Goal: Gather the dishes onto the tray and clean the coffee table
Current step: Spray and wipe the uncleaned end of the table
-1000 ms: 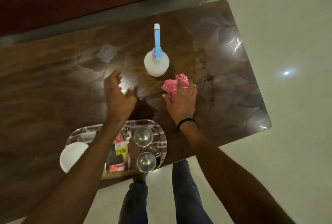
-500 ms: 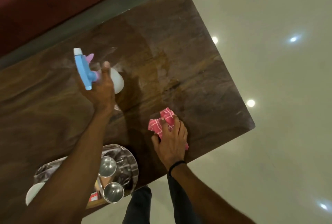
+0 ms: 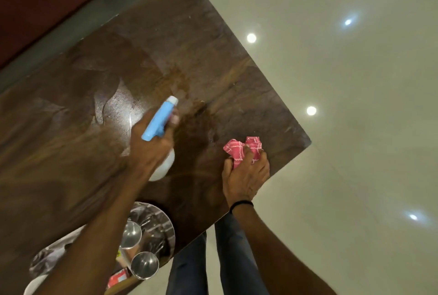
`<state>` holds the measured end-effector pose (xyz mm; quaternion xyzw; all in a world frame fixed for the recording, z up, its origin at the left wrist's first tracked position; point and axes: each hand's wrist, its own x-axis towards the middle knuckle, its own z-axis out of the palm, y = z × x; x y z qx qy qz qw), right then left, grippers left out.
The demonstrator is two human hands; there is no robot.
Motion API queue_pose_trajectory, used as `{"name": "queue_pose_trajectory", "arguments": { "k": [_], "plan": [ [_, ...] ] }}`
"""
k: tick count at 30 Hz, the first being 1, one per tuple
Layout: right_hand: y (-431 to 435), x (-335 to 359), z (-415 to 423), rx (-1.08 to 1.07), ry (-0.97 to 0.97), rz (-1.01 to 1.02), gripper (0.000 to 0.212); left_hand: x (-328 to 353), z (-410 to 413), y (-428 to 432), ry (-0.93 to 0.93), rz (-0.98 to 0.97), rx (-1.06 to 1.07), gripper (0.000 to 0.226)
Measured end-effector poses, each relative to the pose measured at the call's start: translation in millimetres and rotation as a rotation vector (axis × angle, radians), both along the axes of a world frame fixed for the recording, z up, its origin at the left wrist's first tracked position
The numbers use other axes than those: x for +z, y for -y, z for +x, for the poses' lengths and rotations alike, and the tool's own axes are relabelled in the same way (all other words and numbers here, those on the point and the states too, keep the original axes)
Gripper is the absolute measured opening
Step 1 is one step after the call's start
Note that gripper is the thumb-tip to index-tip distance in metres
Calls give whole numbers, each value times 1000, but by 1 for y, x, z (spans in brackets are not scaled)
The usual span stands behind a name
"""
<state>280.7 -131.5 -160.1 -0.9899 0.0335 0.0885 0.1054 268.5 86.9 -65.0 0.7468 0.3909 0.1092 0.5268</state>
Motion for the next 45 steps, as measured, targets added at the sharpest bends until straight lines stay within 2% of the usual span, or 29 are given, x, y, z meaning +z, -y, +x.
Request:
{"name": "queue_pose_trajectory", "arguments": {
  "k": [3,7,9,12,15,19,23,26,30,32,33,35,37,38,39,41,43,45],
  "plan": [
    [-1,0,1,-31,8,13,60,4,7,29,-134,115,-226,26],
    [-1,-3,0,-66,-2,58,64,-7,1,41,-239,220,-375,54],
    [-1,-4,-1,-71,-7,51,64,-12,-1,42,-268,233,-379,56],
    [0,-6,-1,-67,-9,36,63,-11,-4,42,-305,227,-379,44],
    [3,-6,2,-79,0,39,65,-10,-3,38,-341,198,-368,53],
    [25,-4,29,-287,39,114,65,-10,-1,37,-333,125,-266,54],
    [55,1,106,-402,119,202,54,-11,1,33,-297,106,-177,67],
    [26,3,143,-284,97,198,53,-10,6,38,-302,126,-161,68],
    [2,5,97,279,-12,152,57,-8,10,48,-342,124,-159,54],
    [37,2,73,404,-36,142,56,-6,10,50,-347,76,-139,43],
    [58,0,76,391,-22,132,56,-5,10,51,-338,66,-118,40],
    [86,-4,107,197,16,125,55,-5,12,54,-318,74,-81,44],
    [76,-6,148,-49,52,156,55,-6,15,56,-315,80,-60,49],
    [57,-8,161,-87,36,159,55,-7,17,58,-320,86,-53,50],
    [36,-9,163,-20,22,141,56,-8,19,60,-326,90,-51,50],
    [4,-8,140,288,4,131,58,-10,23,64,-326,91,-38,42],
    [9,-6,102,564,-61,145,59,-8,28,67,-327,80,-23,36],
    [41,-3,91,641,-73,124,58,-4,34,69,-330,49,1,37]
  ]
}}
